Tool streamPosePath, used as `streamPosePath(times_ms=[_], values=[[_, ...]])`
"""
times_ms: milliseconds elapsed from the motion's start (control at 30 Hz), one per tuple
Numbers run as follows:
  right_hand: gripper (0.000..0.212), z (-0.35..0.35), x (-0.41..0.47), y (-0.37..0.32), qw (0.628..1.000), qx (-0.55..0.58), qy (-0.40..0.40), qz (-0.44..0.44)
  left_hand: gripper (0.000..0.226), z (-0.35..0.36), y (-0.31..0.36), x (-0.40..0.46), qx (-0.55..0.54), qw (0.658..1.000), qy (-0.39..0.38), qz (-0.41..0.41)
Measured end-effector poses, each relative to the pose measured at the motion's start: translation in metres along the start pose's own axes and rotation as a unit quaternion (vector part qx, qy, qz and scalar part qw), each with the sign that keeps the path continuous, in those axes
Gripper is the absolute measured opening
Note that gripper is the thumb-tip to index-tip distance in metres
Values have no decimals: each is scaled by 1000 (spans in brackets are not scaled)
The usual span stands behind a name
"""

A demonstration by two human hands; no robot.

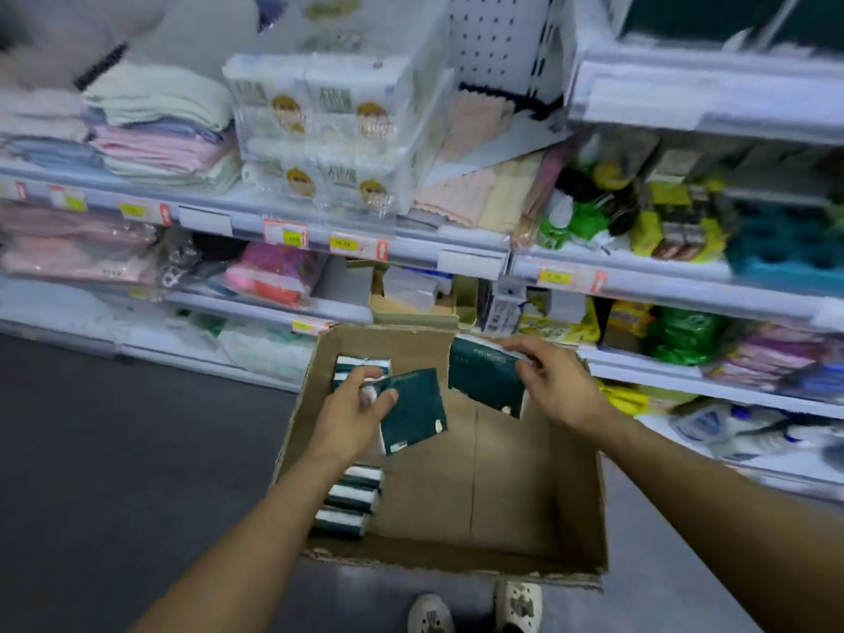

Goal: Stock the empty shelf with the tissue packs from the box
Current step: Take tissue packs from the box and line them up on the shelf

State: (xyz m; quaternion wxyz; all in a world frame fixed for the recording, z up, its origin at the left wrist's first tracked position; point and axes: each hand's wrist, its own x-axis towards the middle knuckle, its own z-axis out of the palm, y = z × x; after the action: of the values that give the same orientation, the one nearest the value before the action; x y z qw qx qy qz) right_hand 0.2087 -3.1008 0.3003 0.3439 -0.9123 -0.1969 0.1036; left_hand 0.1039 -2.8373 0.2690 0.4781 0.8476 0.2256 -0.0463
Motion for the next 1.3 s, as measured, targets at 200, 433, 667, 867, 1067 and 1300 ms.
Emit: streamPosePath(times_ms=[200, 433, 667, 867, 1067, 1300], values=[[30, -80, -36, 4, 996, 13, 85, 24, 11, 4, 89, -5, -40, 995, -22, 90], [30, -174, -84, 24, 984, 11, 173, 38, 17, 36, 184, -5, -7, 982, -63, 181], [27, -272, -128, 60, 970, 22, 238, 35, 8, 92, 284, -30, -20, 962, -84, 258], [26, -367, -160, 107, 960, -4, 278, 30, 15, 157, 362, -53, -8, 946, -88, 311], [21, -466, -173, 155, 949, -10, 316, -2, 8, 217, 431, -63, -41, 943, -74, 323], [21, -565, -169, 182, 928, -1, 371, -39, 6, 270, 489, -73, -96, 943, -53, 313]])
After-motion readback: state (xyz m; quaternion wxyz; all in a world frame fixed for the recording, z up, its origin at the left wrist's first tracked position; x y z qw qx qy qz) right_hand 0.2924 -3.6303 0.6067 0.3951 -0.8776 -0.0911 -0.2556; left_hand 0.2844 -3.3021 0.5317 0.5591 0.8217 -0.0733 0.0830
